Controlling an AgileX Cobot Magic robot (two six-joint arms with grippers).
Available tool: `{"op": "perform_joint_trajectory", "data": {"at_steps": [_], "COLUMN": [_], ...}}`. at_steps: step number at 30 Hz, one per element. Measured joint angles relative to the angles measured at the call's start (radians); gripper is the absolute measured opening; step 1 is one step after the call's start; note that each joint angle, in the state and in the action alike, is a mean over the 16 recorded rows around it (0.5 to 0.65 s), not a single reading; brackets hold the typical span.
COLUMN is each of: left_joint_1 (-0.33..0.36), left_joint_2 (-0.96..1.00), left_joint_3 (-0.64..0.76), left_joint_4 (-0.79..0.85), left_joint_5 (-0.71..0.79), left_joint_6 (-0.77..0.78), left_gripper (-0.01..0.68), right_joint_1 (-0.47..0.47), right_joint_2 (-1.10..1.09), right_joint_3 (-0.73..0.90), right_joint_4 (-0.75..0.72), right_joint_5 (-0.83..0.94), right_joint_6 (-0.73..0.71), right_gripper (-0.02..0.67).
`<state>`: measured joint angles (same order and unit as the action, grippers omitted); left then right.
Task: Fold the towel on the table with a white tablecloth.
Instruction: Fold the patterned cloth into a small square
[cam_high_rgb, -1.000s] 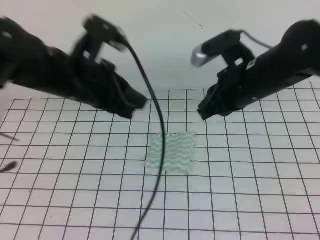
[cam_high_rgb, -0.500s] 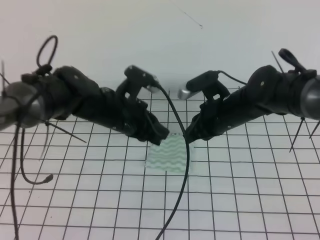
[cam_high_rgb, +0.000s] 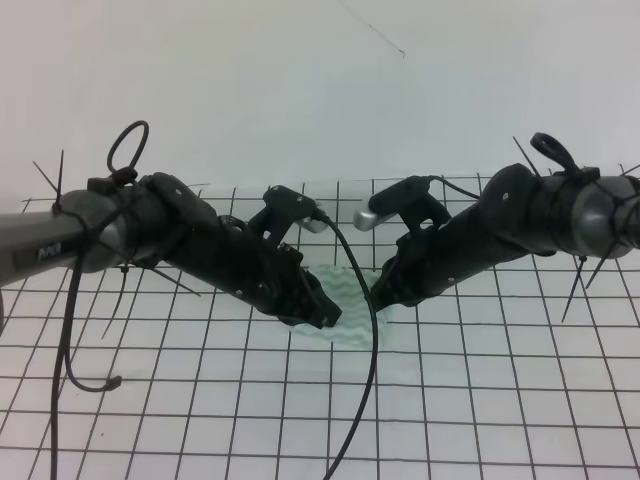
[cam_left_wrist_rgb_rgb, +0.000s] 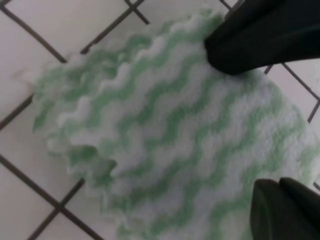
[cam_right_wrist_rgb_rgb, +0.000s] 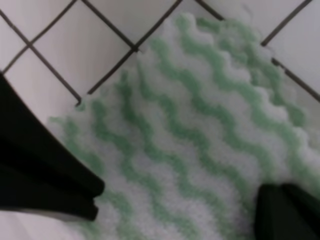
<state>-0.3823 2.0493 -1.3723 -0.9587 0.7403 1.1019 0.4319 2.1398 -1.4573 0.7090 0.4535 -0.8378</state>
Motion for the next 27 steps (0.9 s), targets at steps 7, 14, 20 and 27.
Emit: {"op": "perform_joint_trajectory", "data": {"at_steps": [7,14,20,27], "left_joint_1": [0.000,0.000,0.000,0.001], "left_joint_2": [0.003,0.003,0.003,-0.003], "left_joint_3": [0.000,0.000,0.000,0.000], "left_joint_4": [0.004,0.009,0.011,0.013], "left_joint_5": [0.007,0.005,-0.002,0.011], "left_joint_6": [0.001,0.001,0.004,0.009], "left_gripper": [-0.001,-0.001,-0.001,-0.001], "right_joint_1": [0.001,0.009,0.016,0.019], "right_joint_2": [-0.036,-0.051,-0.018,-0.026], "right_joint_3": [-0.001,0.001,0.002,0.002], "right_joint_4": [0.021,0.042,0.053,0.070], "right_joint_5": [0.044,0.121,0.172,0.185], "right_joint_6": [-0.004,-0.005,-0.002,-0.021], "right_gripper": [0.000,0.001,0.001,0.001]}}
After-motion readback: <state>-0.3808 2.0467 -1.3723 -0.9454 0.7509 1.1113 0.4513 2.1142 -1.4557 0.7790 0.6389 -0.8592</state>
